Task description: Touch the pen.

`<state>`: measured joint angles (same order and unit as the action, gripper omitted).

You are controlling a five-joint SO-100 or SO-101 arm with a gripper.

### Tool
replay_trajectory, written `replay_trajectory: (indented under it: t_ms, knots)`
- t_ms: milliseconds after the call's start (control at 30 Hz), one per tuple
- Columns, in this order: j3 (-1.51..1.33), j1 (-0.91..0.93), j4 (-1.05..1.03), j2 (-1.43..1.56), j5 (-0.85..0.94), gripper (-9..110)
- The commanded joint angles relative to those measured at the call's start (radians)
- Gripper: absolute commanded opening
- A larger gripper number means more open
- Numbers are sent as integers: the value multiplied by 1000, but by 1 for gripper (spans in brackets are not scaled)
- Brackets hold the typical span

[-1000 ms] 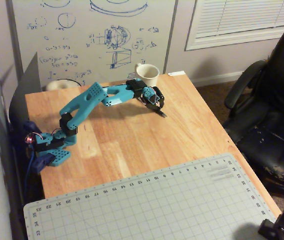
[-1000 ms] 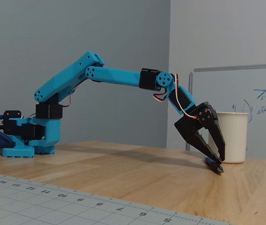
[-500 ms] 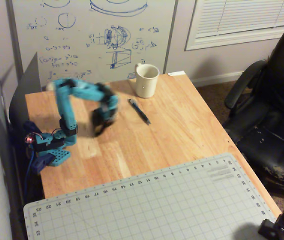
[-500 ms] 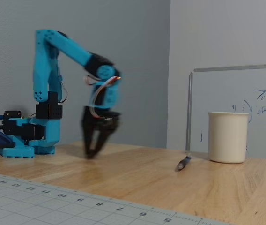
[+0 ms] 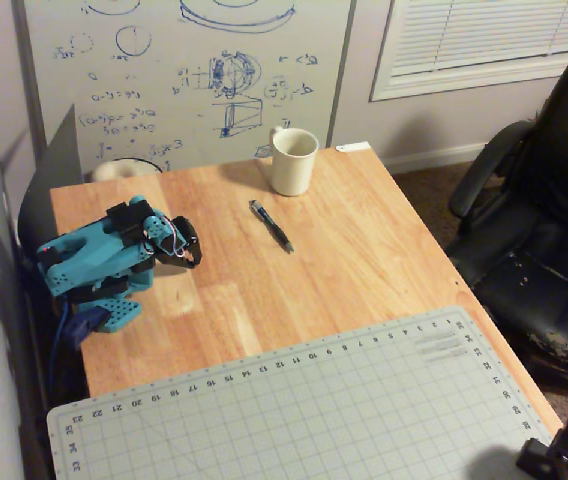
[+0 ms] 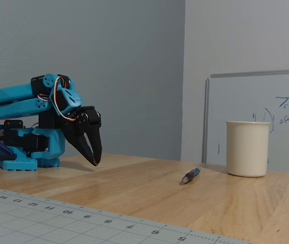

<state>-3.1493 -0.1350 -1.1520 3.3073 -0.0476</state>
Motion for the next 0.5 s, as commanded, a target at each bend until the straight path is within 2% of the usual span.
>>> replay_trajectory:
  t_ms: [0, 467]
  knots:
    - [14, -12, -5, 20, -3, 1]
    - [14, -11, -5, 20, -17, 1]
